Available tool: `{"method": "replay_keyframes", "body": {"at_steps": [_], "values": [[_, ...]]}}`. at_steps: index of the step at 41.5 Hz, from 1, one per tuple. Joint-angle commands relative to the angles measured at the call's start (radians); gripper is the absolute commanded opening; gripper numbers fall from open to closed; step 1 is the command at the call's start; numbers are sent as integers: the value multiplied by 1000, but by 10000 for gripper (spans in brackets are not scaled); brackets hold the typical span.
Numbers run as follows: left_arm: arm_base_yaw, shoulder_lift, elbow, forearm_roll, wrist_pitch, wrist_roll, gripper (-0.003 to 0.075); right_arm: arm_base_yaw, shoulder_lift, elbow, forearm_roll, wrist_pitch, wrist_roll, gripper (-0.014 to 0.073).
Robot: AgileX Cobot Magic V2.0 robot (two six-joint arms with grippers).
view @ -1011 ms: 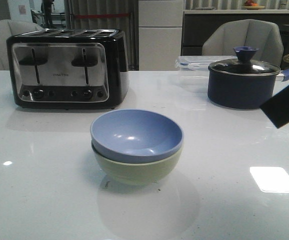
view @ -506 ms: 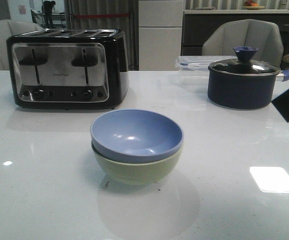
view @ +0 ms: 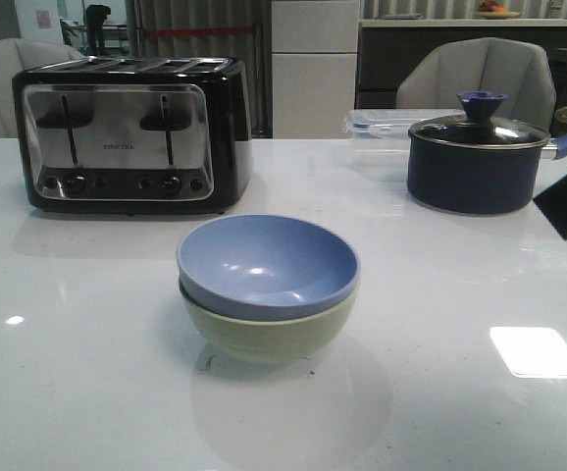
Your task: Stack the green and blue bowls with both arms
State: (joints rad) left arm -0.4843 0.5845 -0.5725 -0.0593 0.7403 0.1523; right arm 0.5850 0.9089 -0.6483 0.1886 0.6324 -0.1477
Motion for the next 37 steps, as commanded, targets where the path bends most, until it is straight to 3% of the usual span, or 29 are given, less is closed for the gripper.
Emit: {"method": "replay_keyframes", "body": {"at_steps": [1, 18, 26, 37], "values": [[56, -94, 12, 6, -158, -1, 93, 3, -13, -26, -2, -60, -12, 56], [394, -508, 429, -50, -689, -10, 93, 3, -13, -26, -2, -60, -12, 56], [427, -597, 543, 22, -731, -152, 93, 3, -13, -26, -2, -59, -12, 56], [448, -610, 581, 25, -755, -161, 93, 3, -13, -26, -2, -59, -12, 56]]}}
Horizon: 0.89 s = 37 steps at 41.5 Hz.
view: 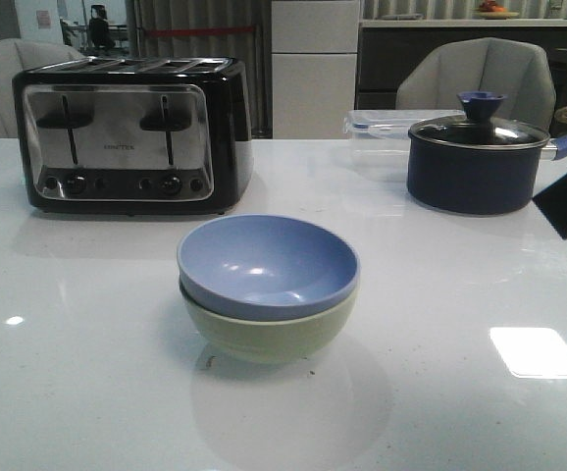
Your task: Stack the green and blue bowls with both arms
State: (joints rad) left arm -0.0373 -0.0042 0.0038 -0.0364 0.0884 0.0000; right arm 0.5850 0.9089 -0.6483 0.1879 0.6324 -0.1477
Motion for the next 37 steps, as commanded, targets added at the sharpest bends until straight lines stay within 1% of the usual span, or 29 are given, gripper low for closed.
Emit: {"method": "replay_keyframes", "body": {"at_steps": [1, 33, 37], "values": [[1, -22, 5, 2, -103, -8, 93, 3, -13, -26, -1, -59, -12, 56], [1, -22, 5, 2, -101, -8, 93, 8, -20, -21, 2, -60, -12, 56], [1, -22, 5, 2, -101, -8, 93, -25, -68, -1, -4, -67, -12, 56]]}}
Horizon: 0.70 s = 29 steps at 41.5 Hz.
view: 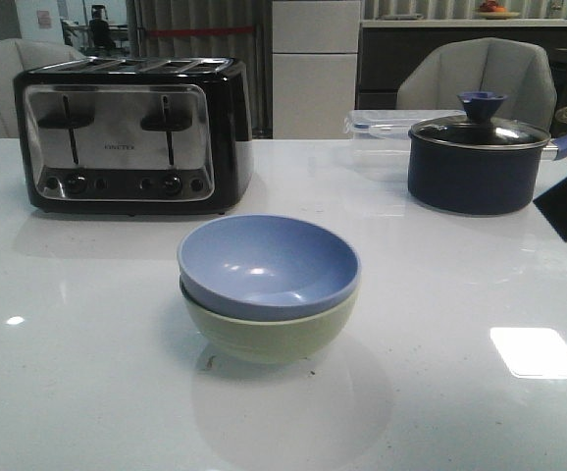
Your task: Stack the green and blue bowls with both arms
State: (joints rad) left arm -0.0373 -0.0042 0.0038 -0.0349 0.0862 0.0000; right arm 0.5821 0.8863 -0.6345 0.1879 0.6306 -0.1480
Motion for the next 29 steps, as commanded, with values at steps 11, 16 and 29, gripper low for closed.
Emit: {"method": "replay_keyframes", "body": {"at_steps": [11, 16, 29], "values": [[1, -22, 5, 0, -99, -8, 93, -326, -426, 237, -24, -307, -12, 56], [1, -22, 5, 0, -99, -8, 93, -450, -617, 376, -24, -425, -12, 56], [1, -20, 5, 0, -99, -8, 93, -556, -901, 615, -24, -522, -12, 56]]}}
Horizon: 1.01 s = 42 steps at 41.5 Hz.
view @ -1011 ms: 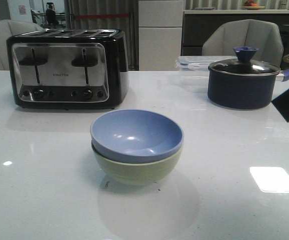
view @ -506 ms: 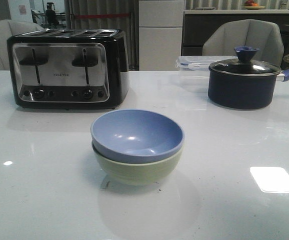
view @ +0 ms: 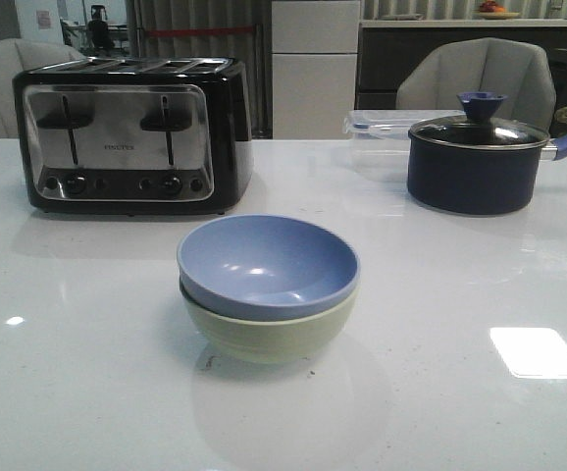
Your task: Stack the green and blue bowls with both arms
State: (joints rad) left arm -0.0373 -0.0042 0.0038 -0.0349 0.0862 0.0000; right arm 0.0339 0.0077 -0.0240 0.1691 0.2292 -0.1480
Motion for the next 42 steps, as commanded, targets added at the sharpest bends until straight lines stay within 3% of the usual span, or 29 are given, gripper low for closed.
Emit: {"method": "replay_keyframes", "body": {"at_steps": [1, 4, 19, 27, 42], "values": [[1, -20, 5, 0, -99, -8, 93, -8, -34, 18, -6, -135, -12, 56], [1, -20, 5, 0, -99, -8, 93, -9, -38, 52, -6, -192, -12, 56], [1, -20, 5, 0, -99, -8, 93, -10, -38, 49, -6, -209, -7, 56], [1, -20, 5, 0, -99, -8, 93, -41, -38, 49, -151, -257, 187, 56], [1, -20, 5, 0, -99, -8, 93, -40, -38, 49, -157, -308, 187, 56]]}}
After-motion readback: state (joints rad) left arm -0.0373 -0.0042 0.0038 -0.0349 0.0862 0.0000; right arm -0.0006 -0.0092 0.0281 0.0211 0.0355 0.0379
